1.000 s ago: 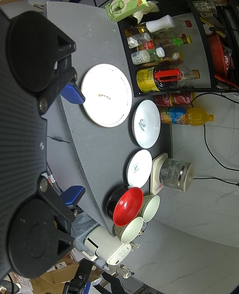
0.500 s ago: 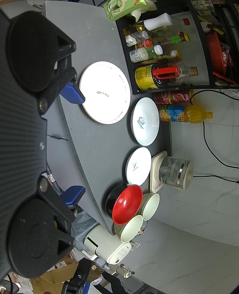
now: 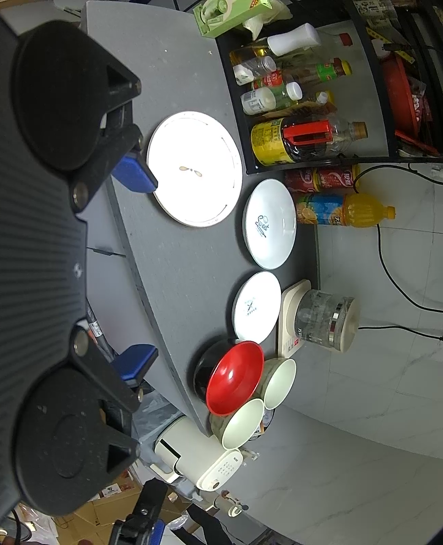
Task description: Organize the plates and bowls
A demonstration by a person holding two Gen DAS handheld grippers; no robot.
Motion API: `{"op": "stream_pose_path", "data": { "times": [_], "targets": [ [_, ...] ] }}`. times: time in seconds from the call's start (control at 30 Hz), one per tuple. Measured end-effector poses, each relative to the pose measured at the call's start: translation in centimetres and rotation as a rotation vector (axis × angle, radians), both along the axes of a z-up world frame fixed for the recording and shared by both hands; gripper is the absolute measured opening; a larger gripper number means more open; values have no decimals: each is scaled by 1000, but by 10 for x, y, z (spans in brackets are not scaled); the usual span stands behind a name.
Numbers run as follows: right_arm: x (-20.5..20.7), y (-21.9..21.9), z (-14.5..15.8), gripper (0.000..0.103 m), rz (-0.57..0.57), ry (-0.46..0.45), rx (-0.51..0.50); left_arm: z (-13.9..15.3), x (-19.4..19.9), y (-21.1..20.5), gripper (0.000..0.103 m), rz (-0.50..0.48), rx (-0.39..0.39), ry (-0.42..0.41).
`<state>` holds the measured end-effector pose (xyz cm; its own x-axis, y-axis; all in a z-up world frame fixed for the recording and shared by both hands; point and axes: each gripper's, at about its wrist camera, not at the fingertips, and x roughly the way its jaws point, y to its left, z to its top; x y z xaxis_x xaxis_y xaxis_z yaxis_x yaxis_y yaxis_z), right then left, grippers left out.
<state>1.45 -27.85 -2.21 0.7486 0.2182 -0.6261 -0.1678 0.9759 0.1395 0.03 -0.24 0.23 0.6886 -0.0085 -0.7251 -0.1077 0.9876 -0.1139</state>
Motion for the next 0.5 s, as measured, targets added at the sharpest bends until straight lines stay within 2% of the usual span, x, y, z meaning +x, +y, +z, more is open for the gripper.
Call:
{"op": "stream_pose_path", "data": {
  "times": [0.17,0.5],
  "targets": [
    [2,0,1,103,-11,-15,-22,2,5,-4,95,-1,-2,9],
    [27,-6,-2,103,-3,9,18,-4,36,-9,95,-9,-6,35]
  ]
}}
